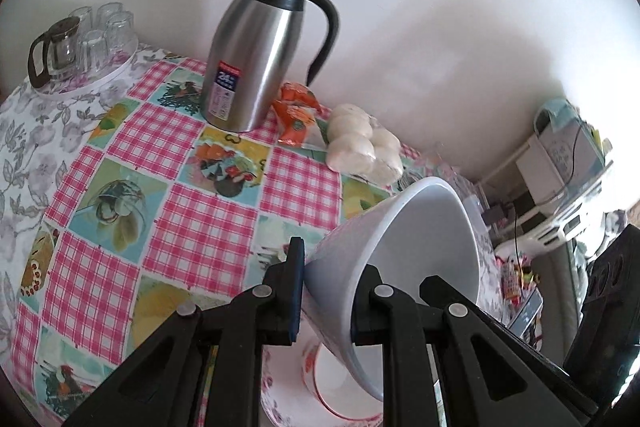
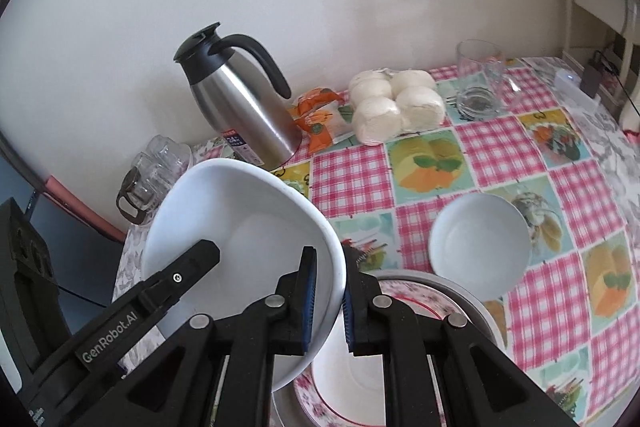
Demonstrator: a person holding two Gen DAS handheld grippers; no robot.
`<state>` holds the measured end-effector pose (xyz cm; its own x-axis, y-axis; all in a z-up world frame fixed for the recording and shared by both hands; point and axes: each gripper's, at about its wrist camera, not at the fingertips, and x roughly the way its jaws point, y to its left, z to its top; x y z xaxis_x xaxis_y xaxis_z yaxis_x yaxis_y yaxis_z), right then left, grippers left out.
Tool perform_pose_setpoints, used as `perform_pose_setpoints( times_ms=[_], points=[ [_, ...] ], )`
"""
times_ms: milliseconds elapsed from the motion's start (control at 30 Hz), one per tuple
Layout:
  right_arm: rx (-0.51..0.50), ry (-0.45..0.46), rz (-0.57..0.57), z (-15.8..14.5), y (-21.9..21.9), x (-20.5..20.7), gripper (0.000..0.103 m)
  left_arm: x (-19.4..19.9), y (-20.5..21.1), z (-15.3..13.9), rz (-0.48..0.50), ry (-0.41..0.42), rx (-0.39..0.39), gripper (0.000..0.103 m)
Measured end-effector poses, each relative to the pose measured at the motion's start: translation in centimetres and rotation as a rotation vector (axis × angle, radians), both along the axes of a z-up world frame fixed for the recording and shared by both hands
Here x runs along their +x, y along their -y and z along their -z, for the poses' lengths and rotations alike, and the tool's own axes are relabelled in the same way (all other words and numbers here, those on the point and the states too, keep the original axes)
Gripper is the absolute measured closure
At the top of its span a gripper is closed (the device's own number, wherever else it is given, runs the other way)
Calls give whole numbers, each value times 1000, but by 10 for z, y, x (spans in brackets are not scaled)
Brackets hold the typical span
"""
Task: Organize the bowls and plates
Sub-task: 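Lift the white square bowl with both grippers and carry it over the steel basin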
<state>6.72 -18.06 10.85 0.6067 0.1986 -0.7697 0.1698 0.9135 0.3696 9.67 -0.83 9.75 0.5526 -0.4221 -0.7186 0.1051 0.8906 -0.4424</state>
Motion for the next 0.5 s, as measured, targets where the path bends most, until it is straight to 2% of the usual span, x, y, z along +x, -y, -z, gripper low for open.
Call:
perform_pose_setpoints(
  times_ms=[267,500],
  points=[
    [28,10,25,11,24,-28,90,-19,27,2,44,3,55,85],
    [23,-28,29,21,34,-43,90,-30,39,11,73,-13,88,86]
  ],
)
